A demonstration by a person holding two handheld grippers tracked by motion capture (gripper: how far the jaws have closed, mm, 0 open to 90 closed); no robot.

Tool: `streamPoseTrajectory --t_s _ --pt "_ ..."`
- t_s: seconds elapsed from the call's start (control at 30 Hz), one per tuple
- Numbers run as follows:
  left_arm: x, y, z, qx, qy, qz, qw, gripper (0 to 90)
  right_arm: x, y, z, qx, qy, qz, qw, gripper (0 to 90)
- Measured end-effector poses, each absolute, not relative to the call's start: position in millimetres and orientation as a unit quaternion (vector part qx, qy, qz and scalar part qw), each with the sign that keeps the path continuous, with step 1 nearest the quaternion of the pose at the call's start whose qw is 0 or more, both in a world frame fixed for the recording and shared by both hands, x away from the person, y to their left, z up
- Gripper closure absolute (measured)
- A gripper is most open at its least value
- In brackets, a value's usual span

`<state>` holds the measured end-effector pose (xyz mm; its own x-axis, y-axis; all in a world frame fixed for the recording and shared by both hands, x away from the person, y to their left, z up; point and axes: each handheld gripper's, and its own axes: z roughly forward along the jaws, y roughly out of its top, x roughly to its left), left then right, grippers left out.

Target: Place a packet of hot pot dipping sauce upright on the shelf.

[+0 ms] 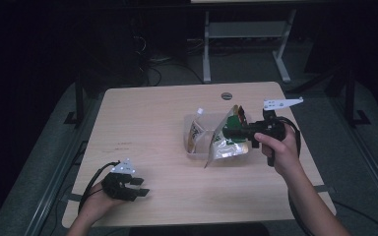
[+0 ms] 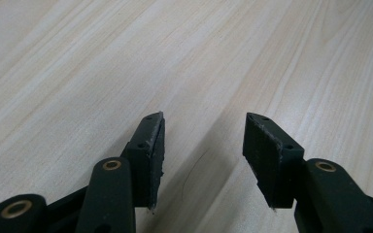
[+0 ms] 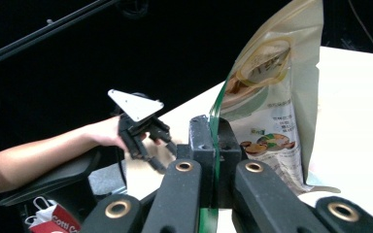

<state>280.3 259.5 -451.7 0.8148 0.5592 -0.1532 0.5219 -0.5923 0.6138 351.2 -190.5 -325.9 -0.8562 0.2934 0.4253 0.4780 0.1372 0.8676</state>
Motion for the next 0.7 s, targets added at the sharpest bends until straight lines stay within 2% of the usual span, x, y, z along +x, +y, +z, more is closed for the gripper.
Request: streamPoseTrajectory --t_s 0.7 --pt "281.3 261.2 -451.8 0.897 0.296 0.03 0.328 49.8 408.2 -185.8 -328.3 -0.283 -0.76 -0.581 0.071 90.0"
